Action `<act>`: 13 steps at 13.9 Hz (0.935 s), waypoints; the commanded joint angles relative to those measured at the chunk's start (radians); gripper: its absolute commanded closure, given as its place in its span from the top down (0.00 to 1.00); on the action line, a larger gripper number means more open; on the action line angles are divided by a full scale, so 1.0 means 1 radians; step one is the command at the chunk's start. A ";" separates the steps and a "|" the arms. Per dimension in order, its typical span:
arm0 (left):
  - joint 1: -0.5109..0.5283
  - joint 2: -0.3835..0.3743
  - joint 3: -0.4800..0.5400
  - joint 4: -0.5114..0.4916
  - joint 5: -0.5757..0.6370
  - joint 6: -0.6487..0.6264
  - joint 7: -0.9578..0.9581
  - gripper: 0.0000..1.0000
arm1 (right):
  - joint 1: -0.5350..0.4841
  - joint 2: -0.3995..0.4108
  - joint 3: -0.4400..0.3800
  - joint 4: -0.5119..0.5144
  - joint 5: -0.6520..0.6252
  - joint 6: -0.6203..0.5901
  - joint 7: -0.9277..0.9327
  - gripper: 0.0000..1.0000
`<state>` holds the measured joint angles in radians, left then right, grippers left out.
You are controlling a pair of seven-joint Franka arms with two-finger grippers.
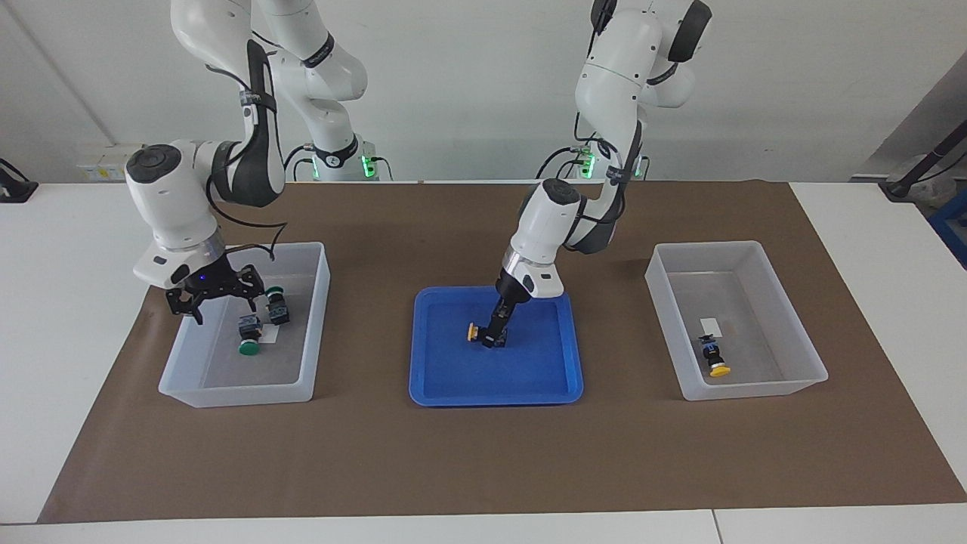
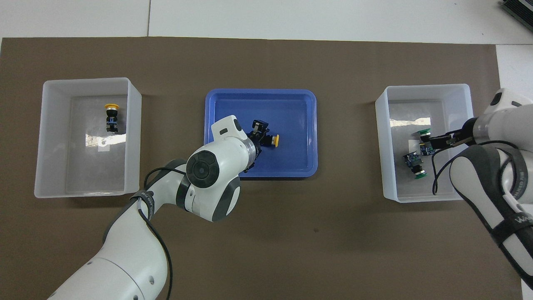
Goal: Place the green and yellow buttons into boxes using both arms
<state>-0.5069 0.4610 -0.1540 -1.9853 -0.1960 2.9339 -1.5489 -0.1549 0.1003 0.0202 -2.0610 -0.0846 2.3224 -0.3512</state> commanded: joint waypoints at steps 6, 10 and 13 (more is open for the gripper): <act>-0.009 -0.007 0.019 -0.015 -0.011 0.021 0.012 0.09 | 0.167 -0.059 0.009 0.197 0.017 -0.331 0.478 1.00; -0.002 0.016 0.045 0.207 0.047 -0.248 0.015 0.01 | 0.181 -0.062 0.009 0.358 0.019 -0.521 0.497 1.00; 0.049 0.044 0.054 0.413 0.150 -0.537 0.026 0.00 | 0.179 -0.096 0.006 0.393 0.022 -0.598 0.494 1.00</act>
<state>-0.4957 0.4623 -0.1029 -1.7202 -0.0899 2.5493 -1.5396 0.0250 0.0236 0.0288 -1.6928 -0.0842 1.7707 0.1318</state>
